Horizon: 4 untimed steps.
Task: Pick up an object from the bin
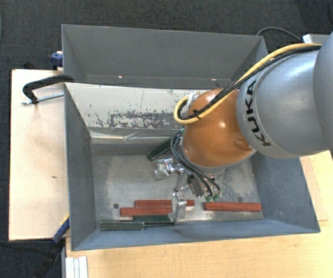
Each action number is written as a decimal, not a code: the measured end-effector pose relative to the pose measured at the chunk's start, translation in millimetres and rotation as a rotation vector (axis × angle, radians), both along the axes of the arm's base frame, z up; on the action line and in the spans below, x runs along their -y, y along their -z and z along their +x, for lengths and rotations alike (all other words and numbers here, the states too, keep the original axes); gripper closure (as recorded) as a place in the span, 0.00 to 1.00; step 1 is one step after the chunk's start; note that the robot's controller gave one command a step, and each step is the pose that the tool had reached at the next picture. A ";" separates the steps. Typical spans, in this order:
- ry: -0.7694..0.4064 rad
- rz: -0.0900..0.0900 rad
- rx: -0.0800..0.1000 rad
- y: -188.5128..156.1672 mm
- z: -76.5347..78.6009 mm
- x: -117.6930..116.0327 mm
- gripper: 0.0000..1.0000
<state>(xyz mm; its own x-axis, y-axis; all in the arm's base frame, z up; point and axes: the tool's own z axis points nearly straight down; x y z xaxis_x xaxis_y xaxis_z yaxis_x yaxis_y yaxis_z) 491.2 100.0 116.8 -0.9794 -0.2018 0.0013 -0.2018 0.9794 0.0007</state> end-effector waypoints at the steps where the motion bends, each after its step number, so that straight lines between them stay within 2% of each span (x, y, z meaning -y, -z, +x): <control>1: 0.054 0.000 -0.003 47.5 4.7 -7.3 0.00; 2: 0.033 0.001 0.002 46.2 8.3 5.5 1.00; 4: 0.033 0.000 -0.001 41.9 6.9 5.7 1.00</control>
Offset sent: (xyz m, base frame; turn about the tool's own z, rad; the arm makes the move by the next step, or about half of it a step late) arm 0.0077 -0.0063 -0.0468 0.0318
